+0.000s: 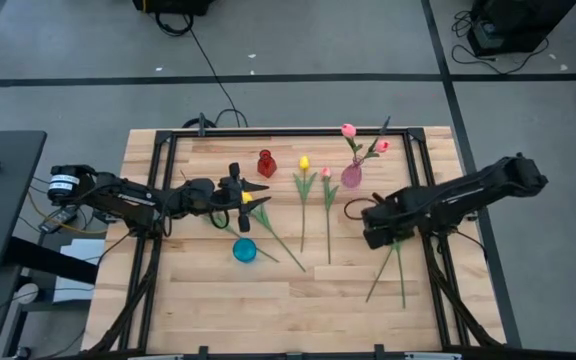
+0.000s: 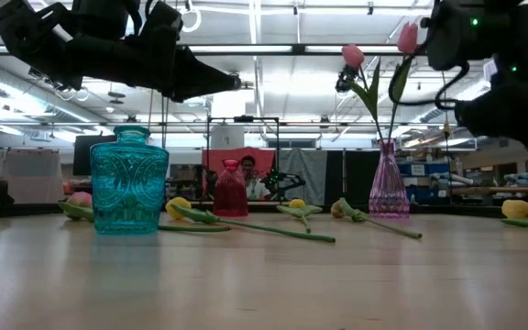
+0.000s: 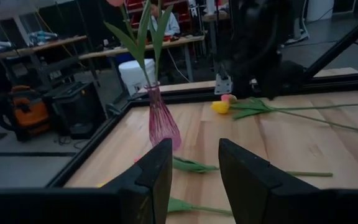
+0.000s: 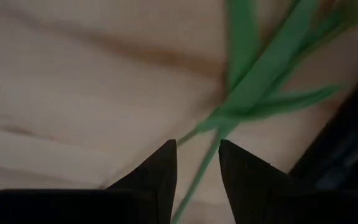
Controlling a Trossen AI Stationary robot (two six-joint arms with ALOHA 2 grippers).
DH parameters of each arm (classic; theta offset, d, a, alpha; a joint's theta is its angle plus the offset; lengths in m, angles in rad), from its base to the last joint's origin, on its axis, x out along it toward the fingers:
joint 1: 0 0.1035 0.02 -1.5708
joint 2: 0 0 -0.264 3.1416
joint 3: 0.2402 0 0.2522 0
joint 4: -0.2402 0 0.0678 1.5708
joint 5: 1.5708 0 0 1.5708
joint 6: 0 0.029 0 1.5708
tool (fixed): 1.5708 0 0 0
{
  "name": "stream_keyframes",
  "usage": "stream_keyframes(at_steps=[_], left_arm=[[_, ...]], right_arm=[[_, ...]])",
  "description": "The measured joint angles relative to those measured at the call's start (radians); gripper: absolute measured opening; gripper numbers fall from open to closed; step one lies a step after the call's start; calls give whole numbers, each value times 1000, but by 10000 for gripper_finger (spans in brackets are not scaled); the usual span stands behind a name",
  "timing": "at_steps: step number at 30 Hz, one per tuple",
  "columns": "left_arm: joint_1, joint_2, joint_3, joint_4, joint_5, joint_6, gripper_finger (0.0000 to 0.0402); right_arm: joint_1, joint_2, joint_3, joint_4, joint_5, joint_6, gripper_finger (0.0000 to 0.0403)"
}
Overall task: Sort flowers into vase by color
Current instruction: Put the right light pink tulip into the blue flower vase
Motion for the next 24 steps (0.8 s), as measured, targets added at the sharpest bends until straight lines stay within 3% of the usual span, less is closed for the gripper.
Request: stream_keyframes(at_steps=[3, 10, 20, 24], left_arm=[[0, 0, 0, 3, -1, 33, 137], [0, 0, 0, 20, -29, 53, 137], [0, 0, 0, 21, -38, 77, 137], [0, 0, 0, 20, -38, 77, 137]], right_arm=[[28, 40, -29, 91, -76, 46, 130], [88, 125, -34, 162, -136, 142, 130], [111, 141, -68, 163, -64, 162, 130], [107, 136, -138, 261, -69, 164, 129]])
